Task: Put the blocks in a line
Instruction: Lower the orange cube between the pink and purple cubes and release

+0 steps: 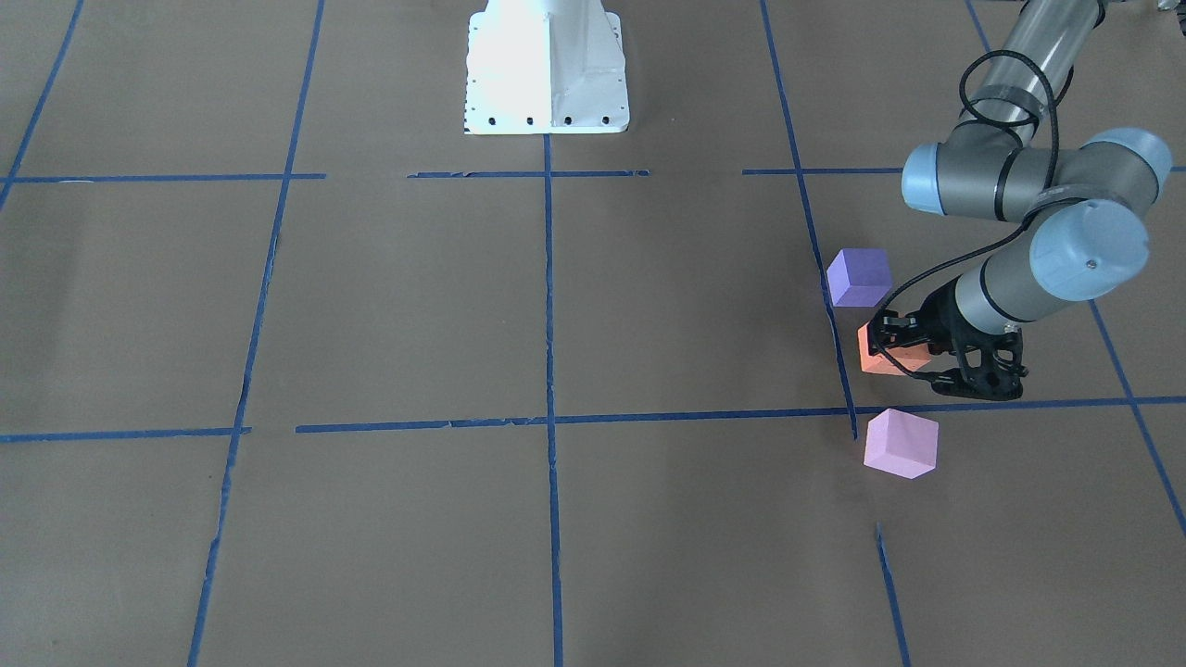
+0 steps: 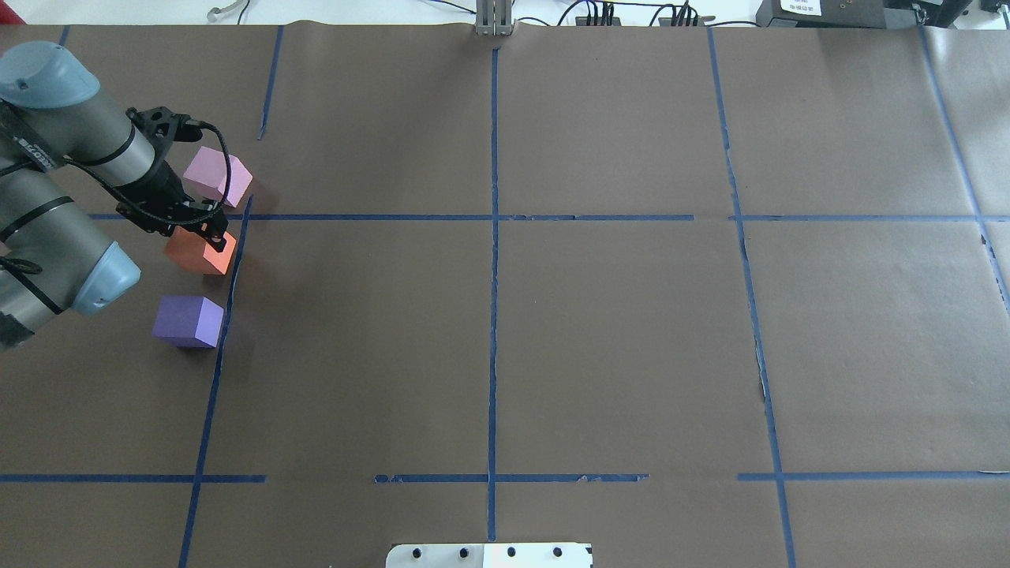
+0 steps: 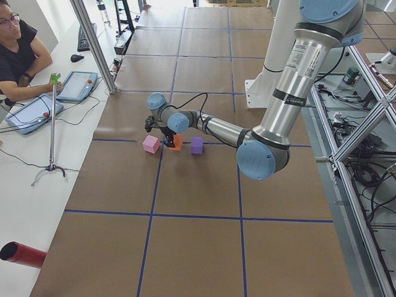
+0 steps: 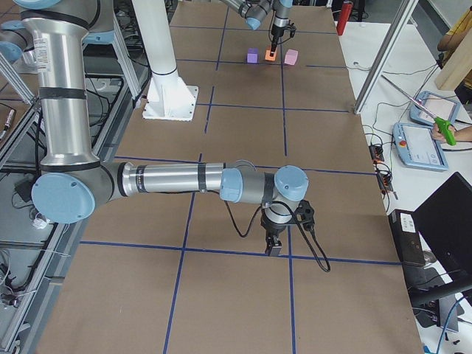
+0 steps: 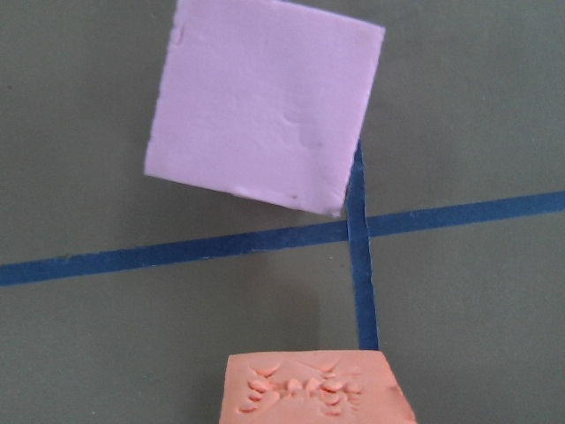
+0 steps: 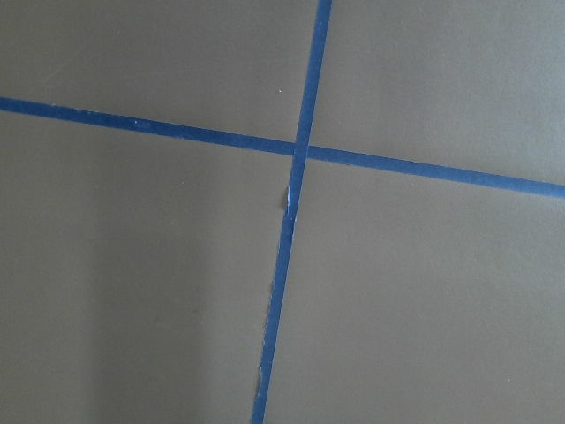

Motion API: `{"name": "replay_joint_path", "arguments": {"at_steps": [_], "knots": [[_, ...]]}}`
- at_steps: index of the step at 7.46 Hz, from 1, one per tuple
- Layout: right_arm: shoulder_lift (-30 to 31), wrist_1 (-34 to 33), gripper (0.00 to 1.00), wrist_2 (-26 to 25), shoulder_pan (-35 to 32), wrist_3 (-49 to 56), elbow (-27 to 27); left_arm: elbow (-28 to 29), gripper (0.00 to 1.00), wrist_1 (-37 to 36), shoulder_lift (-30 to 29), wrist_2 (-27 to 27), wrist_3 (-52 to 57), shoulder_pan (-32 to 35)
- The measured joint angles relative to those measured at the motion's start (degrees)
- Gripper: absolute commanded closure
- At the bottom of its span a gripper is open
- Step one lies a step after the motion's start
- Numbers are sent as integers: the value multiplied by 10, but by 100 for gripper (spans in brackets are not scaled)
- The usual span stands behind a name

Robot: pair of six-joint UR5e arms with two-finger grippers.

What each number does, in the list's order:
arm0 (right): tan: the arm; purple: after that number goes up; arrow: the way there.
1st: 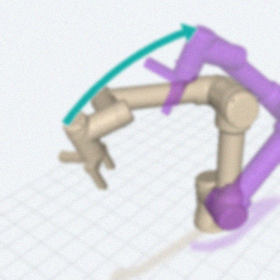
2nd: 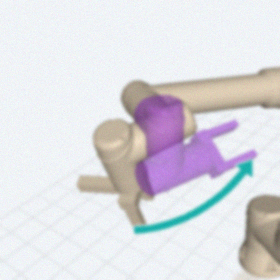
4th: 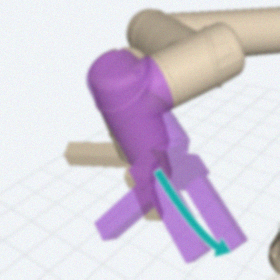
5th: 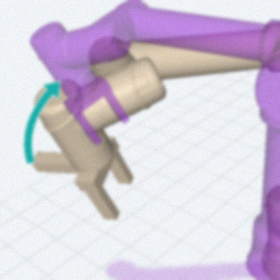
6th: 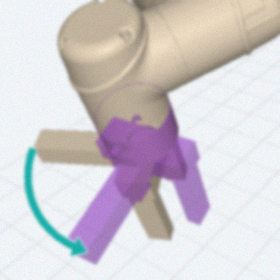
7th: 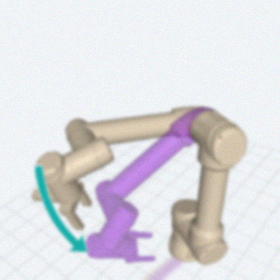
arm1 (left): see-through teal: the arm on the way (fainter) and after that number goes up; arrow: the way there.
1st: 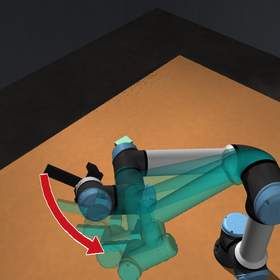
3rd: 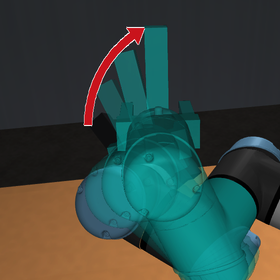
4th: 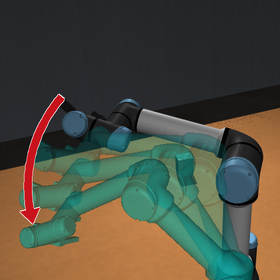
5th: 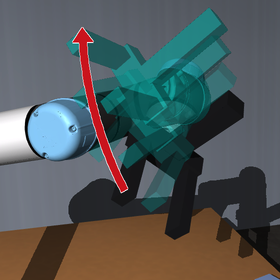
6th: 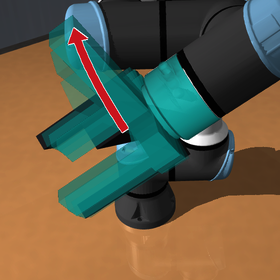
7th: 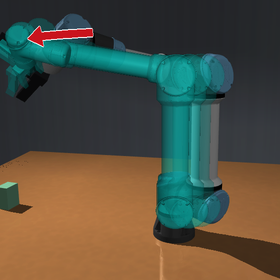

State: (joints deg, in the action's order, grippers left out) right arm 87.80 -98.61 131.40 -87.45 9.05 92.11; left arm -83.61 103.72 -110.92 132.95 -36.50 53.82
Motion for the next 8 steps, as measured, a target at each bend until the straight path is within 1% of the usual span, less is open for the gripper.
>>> {"name": "replay_joint_path", "arguments": {"at_steps": [3, 4, 5, 6, 8], "knots": [[0, 0, 0, 0, 0, 0, 0, 9, 100, 12, 3, -5, -2, -4], [0, 0, 0, 0, 0, 0, 0, 9, 84, 13, 5, -5, -2, -5], [0, 0, 0, 0, 0, 0, 0, 10, 26, 14, 6, -5, -2, -5], [0, 0, 0, 0, 0, 0, 0, 11, 0, 14, 6, -5, -2, -5], [0, 0, 0, 0, 0, 0, 0, 10, 0, 14, 2, -5, -2, -5]]}}
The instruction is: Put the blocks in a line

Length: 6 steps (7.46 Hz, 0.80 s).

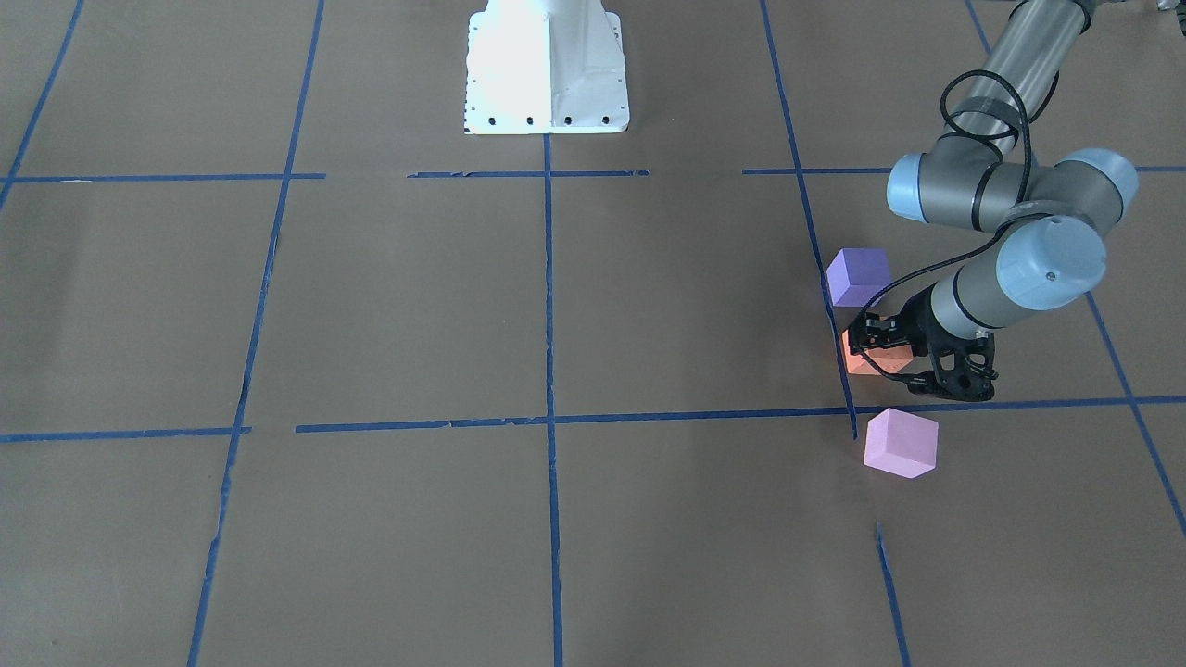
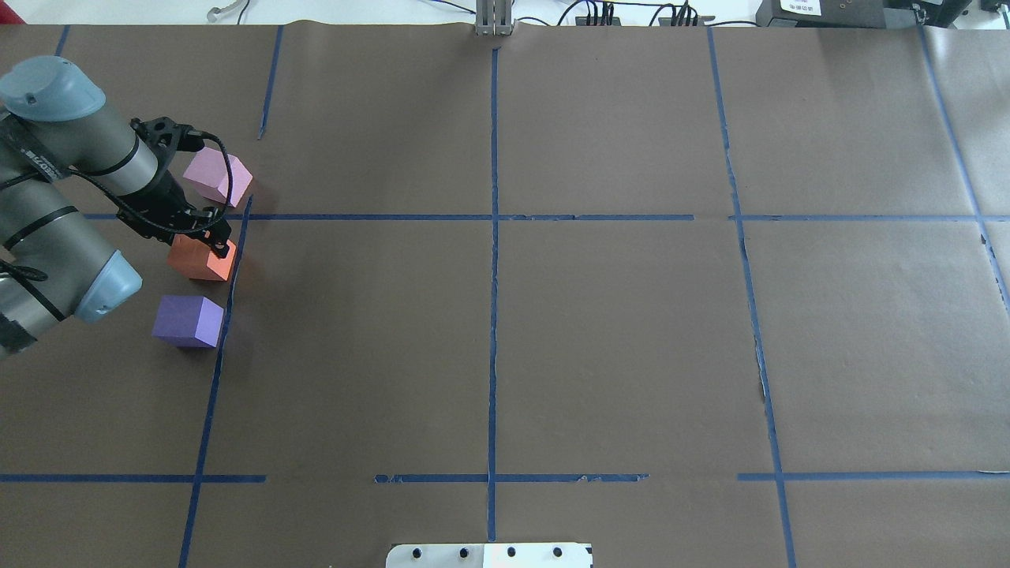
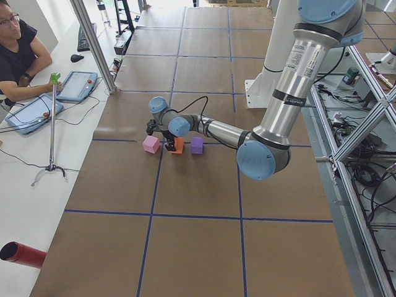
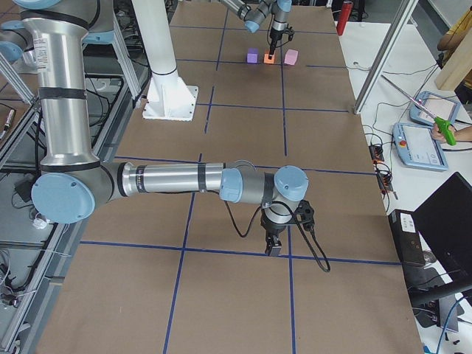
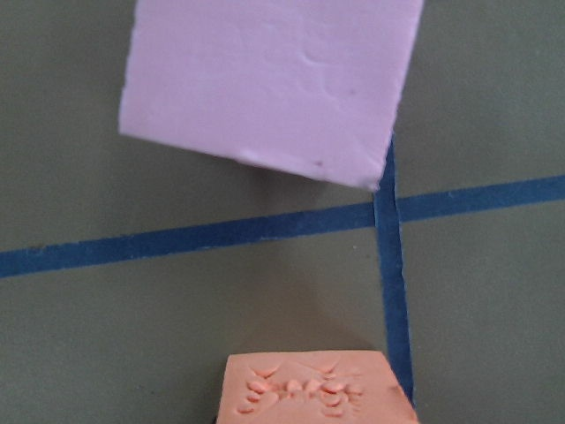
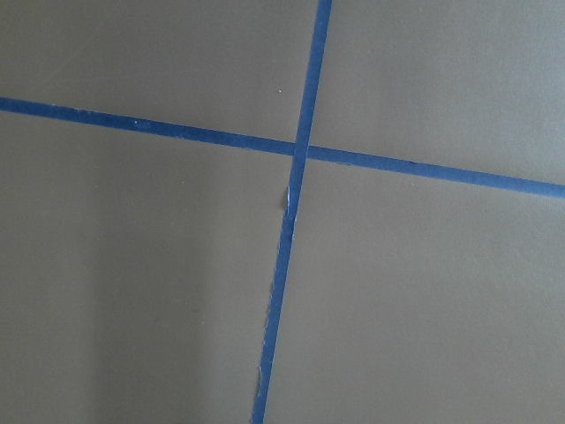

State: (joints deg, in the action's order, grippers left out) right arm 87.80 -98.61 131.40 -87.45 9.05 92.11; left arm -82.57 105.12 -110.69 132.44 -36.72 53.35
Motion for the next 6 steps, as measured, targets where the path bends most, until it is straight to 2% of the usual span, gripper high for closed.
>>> {"name": "replay_joint_path", "arguments": {"at_steps": [3, 4, 6], "knots": [[0, 0, 0, 0, 0, 0, 0, -25, 0, -12, 0, 0, 1, 20], [0, 0, 0, 0, 0, 0, 0, -58, 0, -42, 5, 0, 12, 43], [0, 0, 0, 0, 0, 0, 0, -137, 0, -153, 18, 0, 97, 98]]}}
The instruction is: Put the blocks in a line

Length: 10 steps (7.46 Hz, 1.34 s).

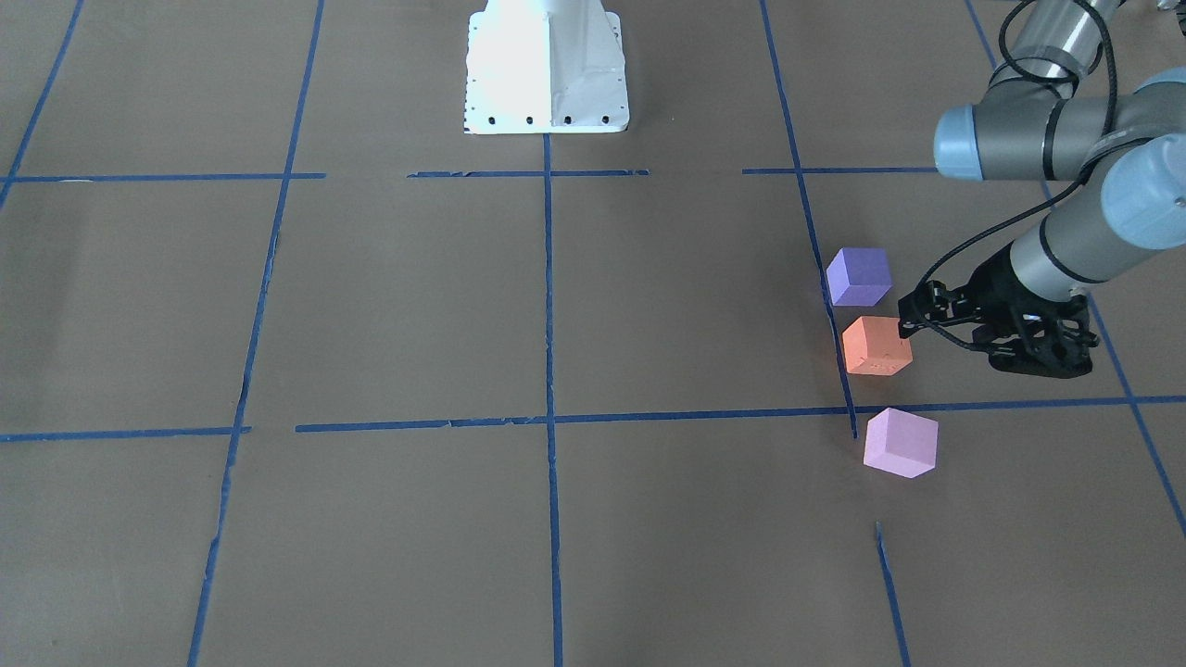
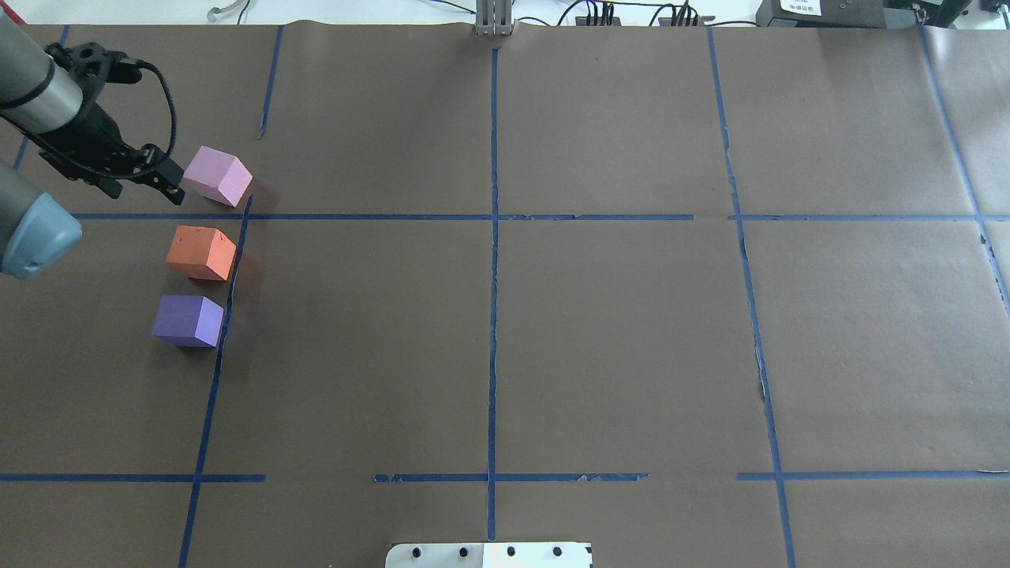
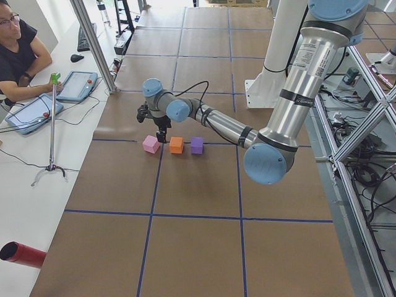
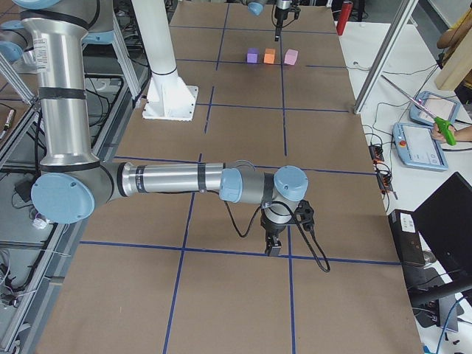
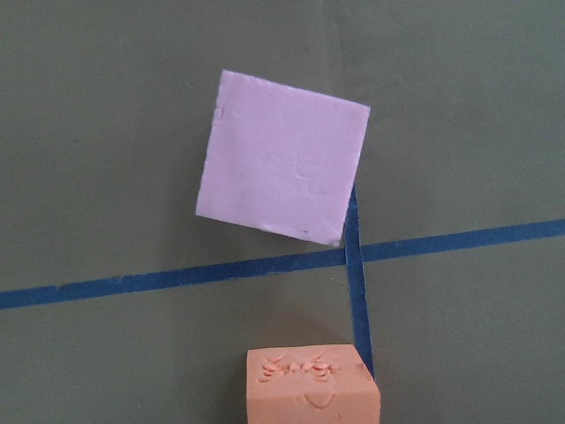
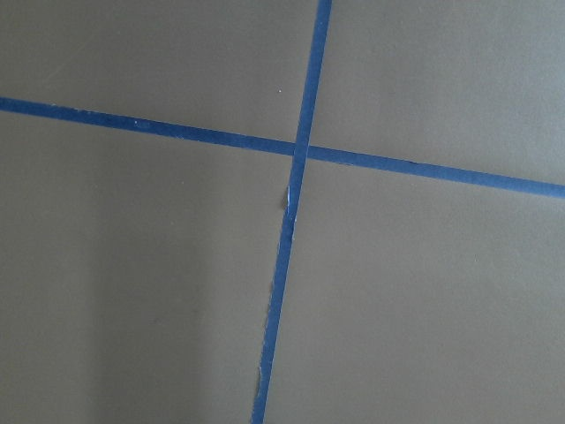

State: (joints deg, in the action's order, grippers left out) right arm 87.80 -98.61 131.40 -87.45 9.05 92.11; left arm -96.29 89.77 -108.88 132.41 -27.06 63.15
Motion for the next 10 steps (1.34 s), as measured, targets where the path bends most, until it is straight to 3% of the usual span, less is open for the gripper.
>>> {"name": "replay_joint_path", "arguments": {"at_steps": [2, 4, 7, 10], "knots": [[0, 0, 0, 0, 0, 0, 0, -30, 0, -98, 23, 1, 162, 104], [0, 0, 0, 0, 0, 0, 0, -27, 0, -126, 113, 6, 355, 228], [0, 0, 0, 0, 0, 0, 0, 20, 0, -46, 228, 4, 495, 357], [0, 0, 0, 0, 0, 0, 0, 61, 0, 2, 259, -12, 496, 371]]}}
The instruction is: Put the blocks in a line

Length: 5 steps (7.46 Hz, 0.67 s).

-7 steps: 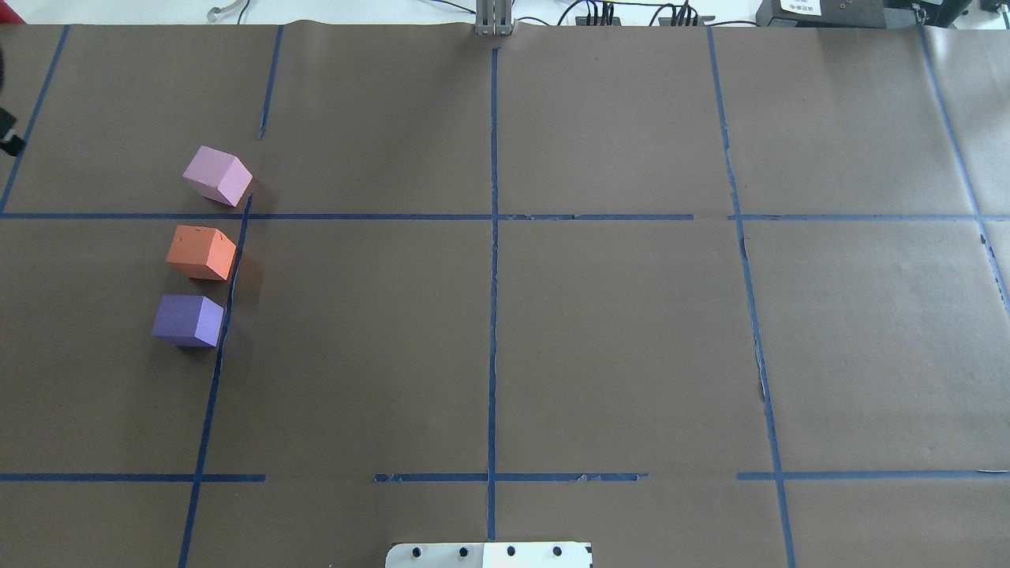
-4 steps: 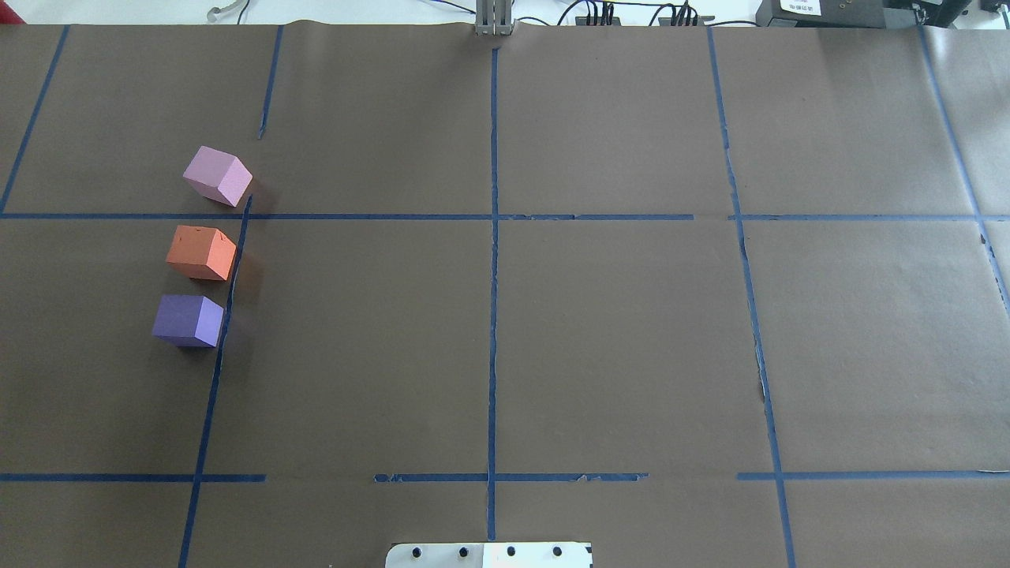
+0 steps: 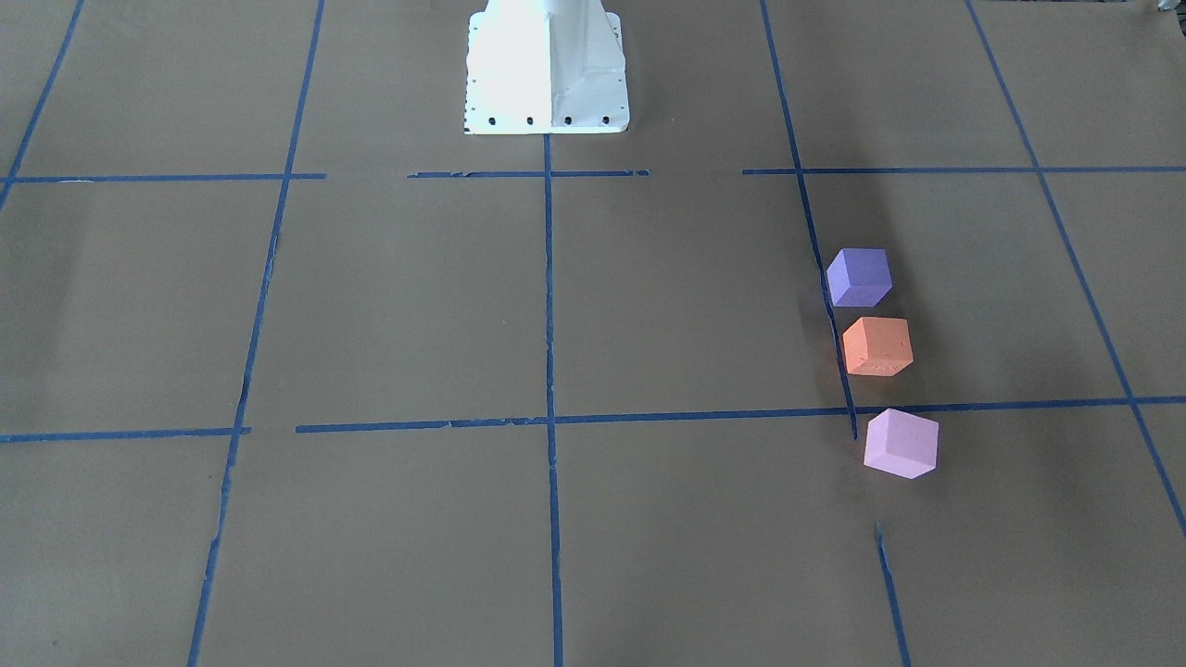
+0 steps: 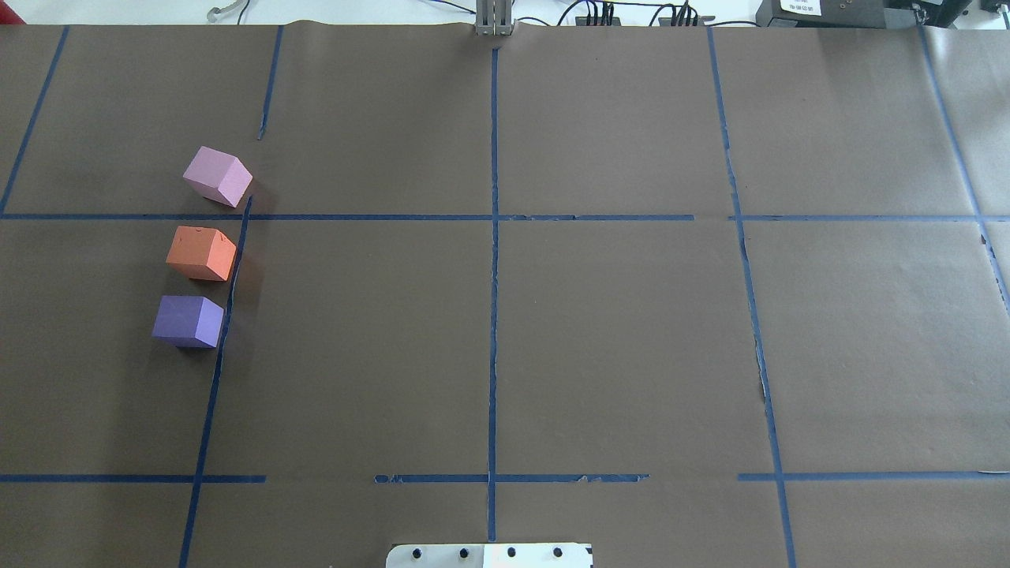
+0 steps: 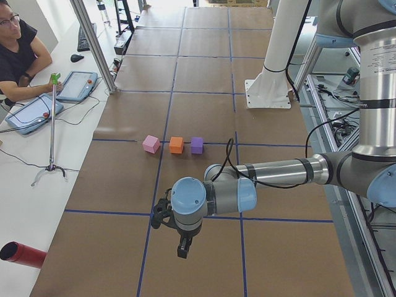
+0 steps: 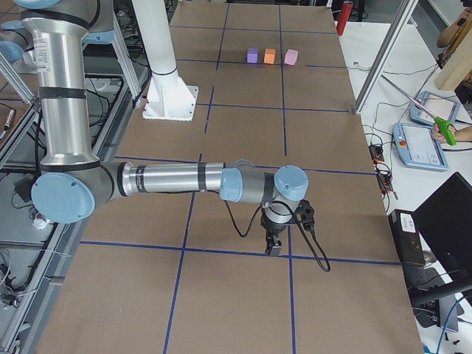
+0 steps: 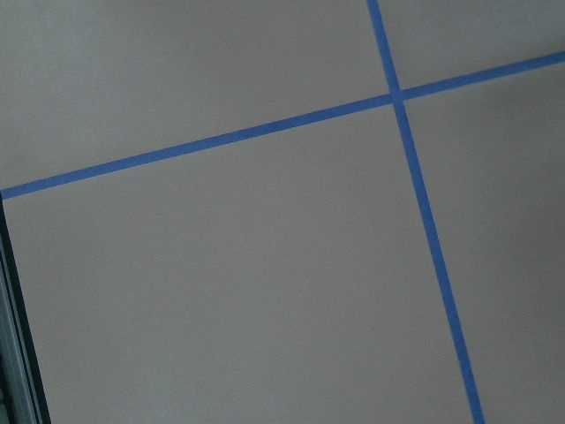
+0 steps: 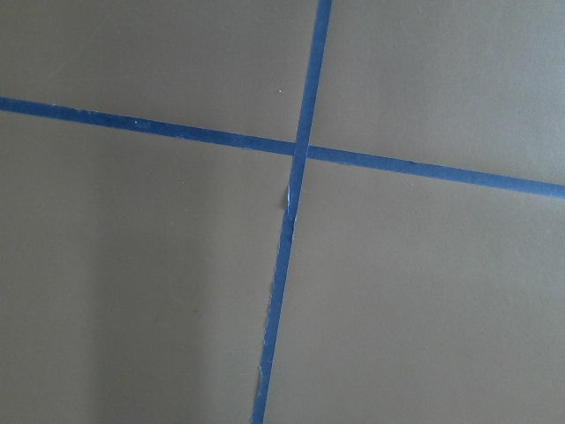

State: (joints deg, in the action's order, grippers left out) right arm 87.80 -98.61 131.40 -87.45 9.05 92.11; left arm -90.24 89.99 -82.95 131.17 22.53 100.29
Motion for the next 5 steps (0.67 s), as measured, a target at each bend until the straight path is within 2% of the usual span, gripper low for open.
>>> {"name": "replay_joint_path", "arguments": {"at_steps": [3, 5], "knots": [[0, 0, 0, 0, 0, 0, 0, 8, 0, 1, -16, -28, -28, -3], [0, 0, 0, 0, 0, 0, 0, -15, 0, -19, -33, -31, -71, -23]]}}
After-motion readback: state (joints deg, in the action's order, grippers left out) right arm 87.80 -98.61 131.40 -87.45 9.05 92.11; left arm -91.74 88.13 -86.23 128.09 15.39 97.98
